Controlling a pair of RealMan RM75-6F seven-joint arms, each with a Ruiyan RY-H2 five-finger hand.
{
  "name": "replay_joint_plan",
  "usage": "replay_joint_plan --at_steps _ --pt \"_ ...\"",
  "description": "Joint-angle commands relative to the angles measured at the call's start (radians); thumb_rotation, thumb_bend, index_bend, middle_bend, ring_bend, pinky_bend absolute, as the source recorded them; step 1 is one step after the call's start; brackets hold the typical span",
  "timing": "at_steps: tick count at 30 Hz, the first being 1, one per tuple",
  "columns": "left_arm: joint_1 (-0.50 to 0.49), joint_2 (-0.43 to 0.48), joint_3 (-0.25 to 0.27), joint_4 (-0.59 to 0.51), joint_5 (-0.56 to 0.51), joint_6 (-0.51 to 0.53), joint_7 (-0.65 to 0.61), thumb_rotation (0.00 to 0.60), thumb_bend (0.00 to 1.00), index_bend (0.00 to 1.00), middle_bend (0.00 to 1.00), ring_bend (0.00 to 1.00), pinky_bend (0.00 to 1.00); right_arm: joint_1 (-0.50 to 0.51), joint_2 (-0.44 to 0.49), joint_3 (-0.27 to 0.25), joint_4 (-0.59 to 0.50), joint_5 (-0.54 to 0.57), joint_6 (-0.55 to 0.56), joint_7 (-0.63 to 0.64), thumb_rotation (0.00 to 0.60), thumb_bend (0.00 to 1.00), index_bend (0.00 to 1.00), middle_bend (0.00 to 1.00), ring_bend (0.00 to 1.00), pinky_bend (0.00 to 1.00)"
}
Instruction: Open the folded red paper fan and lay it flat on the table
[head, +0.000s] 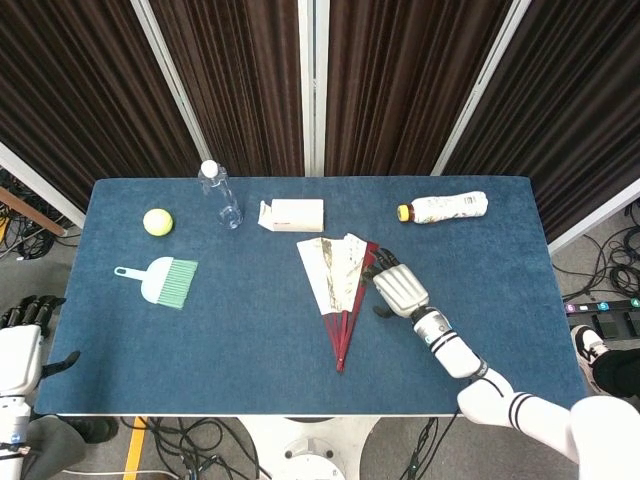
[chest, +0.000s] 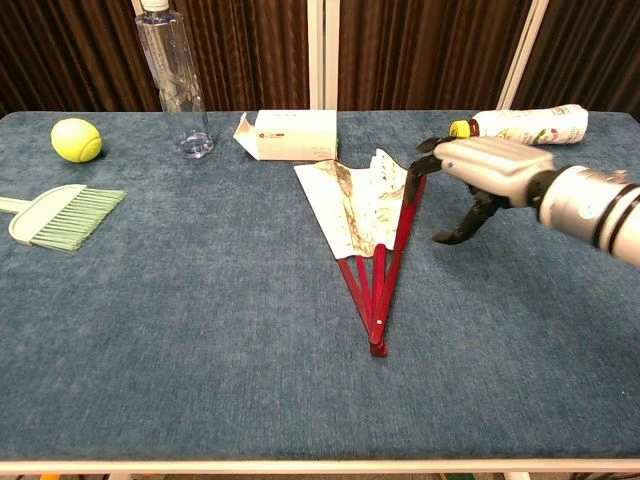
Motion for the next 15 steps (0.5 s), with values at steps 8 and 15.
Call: replay_joint_plan --at_steps 8,15 --pt "0.001 -0.006 -0.004 0.011 -0.009 -0.001 -0.020 0.600 0.00 0.24 0.21 0.13 0.22 0.035 -0.193 -0.040 0.255 -0.044 0.119 0.095 0.600 0.14 0.42 0.30 0.01 0.03" --pt "0.000 -0.005 -0.001 0.009 -0.007 -0.010 -0.034 0.600 0.00 0.24 0.21 0.13 0.22 0.032 -0.266 -0.060 0.365 -0.065 0.185 0.167 0.600 0.16 0.47 0.33 0.04 0.01"
